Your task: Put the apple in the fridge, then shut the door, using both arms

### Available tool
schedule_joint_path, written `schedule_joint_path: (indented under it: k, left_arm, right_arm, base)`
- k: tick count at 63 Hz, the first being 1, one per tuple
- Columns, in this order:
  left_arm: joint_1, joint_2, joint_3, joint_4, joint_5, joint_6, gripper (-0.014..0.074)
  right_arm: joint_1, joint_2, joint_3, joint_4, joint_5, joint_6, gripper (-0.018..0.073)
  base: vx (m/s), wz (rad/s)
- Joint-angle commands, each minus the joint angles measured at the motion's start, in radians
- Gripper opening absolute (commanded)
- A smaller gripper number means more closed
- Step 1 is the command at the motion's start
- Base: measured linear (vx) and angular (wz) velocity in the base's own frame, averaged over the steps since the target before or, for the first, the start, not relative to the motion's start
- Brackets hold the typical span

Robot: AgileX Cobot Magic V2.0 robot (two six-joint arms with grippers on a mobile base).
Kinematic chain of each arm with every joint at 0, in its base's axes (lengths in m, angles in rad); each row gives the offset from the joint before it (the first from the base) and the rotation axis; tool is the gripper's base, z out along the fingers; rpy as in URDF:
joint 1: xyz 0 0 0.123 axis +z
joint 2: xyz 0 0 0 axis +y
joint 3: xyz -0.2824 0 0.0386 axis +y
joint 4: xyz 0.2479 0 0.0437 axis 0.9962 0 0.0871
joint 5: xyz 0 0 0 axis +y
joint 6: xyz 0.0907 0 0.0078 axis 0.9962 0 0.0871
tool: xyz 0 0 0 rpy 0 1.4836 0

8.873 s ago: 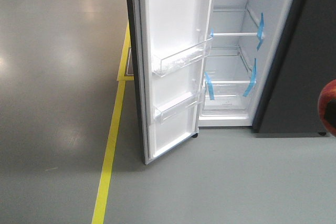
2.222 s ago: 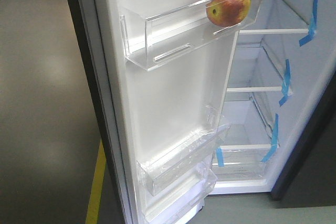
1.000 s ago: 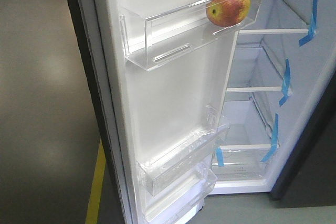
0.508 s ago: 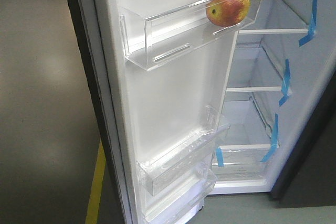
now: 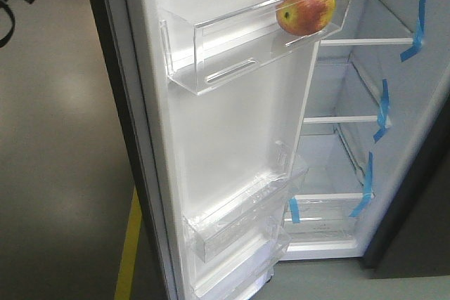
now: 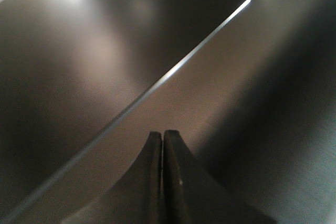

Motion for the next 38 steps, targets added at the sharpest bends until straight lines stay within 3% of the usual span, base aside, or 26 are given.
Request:
schedule_joint_path:
  k: [1,14,29,38]
  left_arm:
    - [-0.003,0.086,-0.137,-0.023,-0.128,-0.125,-0.0004]
    - [-0.003,0.308,-0.394,0.144,-0.264,-0.320,0.0004]
    - [-0.003,0.378,-0.592,0.272,-0.333,-0.320,0.0045]
    - [-0.003,0.378,-0.657,0.321,-0.357,-0.320,0.0136]
  right_arm:
    - [-0.002,0.012,-0.031,0.027,-0.056,-0.009,-0.0003]
    - [-0.002,0.012,-0.031,0.027,-0.044,-0.009,-0.0003]
    - [-0.002,0.012,-0.031,0.028,0.006,-0.009,0.0000]
    - [-0.002,0.012,-0.031,0.032,0.012,-0.009,0.0008]
  base:
    - [0.00,0.00]
    - [0.00,0.00]
    - [0.00,0.00]
    - [0.00,0.00]
